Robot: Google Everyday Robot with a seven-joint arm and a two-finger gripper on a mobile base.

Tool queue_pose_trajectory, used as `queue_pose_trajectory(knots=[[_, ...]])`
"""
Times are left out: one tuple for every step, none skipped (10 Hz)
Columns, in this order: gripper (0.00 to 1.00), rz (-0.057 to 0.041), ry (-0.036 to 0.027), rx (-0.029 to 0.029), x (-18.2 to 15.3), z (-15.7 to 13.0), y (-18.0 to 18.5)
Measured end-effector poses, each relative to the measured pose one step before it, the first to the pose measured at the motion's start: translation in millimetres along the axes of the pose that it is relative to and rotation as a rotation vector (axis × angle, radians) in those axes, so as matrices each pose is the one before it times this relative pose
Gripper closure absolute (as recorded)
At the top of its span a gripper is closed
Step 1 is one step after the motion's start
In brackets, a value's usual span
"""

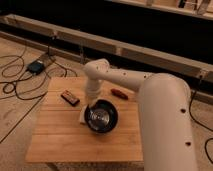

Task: Drag the ceramic bowl in a circle

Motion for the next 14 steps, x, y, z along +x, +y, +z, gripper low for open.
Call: queue_pose_trajectory(knots=[[0.98,0.00454,-0.01843,0.00216,-14.96,5.9,3.02],[0.98,0.00927,-0.01766,0.00358,-14.88,5.5,5.5],[0.98,0.01212,-0.01459,0.00705,-13.08,4.51,6.59],[0.98,0.01624,-0.00994,0.00863,-9.95,2.65,7.38],[0.98,0.02542,-0.00818,0.00743,-9.83,2.38,12.09],[0.98,0.0354,-0.00265,0.00887,-6.35,0.63,15.55],[0.98,0.0302,0.00158,0.00273,-1.4,0.12,13.48],[0.98,0.05083,0.00521,0.00394,2.01,-0.68,21.57],[0.98,0.0395,0.0064,0.00383,5.1,-1.78,15.98],[0.98,0.03933,0.00927,0.00185,8.15,-2.87,15.53],[0.98,0.0253,0.0077,0.0006,7.45,-2.24,9.42],[0.98,0.04203,0.01576,0.00186,15.3,-4.58,14.69],[0.98,0.02577,0.01391,0.00277,12.38,-4.36,7.58],[0.98,0.01907,0.01007,0.00299,9.57,-3.37,4.88]])
